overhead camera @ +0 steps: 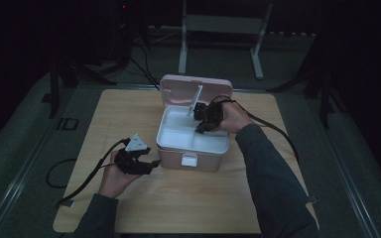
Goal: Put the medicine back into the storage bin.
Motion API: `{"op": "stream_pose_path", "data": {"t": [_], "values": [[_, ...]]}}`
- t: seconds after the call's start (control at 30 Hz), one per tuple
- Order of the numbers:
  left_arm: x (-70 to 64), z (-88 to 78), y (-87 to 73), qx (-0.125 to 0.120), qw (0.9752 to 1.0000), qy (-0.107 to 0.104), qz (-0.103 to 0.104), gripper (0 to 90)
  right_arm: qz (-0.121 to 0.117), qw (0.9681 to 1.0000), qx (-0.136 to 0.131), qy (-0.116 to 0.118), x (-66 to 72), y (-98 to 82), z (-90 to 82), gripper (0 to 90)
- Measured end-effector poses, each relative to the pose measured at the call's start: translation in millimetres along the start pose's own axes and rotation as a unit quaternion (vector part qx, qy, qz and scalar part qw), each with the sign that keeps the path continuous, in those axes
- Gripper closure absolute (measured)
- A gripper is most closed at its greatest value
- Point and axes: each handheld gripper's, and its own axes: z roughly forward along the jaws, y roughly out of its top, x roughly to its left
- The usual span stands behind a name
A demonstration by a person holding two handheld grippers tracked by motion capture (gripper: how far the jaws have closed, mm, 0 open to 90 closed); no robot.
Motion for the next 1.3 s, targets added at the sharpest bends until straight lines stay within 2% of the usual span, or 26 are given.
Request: {"op": "stream_pose_path", "data": {"t": [0.37,0.47,0.7,0.97,1.2,1.3], "values": [[-0.1,0.3,0.0,0.002,1.0,-0.001,0.001,37.3,0.005,1.0,-0.004,-0.004,-2.4,3.4,5.9,88.6],[0.0,0.0,0.0,0.001,1.0,0.0,0.001,37.3,0.009,0.9999,-0.008,-0.006,-2.6,3.5,7.4,84.6],[0.2,-1.2,0.3,-0.001,1.0,0.0,0.0,37.2,0.017,0.9996,-0.021,-0.009,-3.5,1.5,0.7,80.2],[0.8,-3.1,0.7,-0.004,1.0,0.003,0.0,37.2,0.024,0.9995,-0.019,-0.012,-2.7,0.2,-0.4,79.0],[3.9,-7.1,3.4,-0.012,0.9999,0.006,-0.001,37.2,0.036,0.9989,-0.02,-0.022,-2.7,-12.4,-4.5,77.8],[6.6,-11.1,6.7,-0.017,0.9998,0.012,0.0,37.2,0.047,0.9981,-0.018,-0.035,0.1,-19.5,-9.0,77.4]]}}
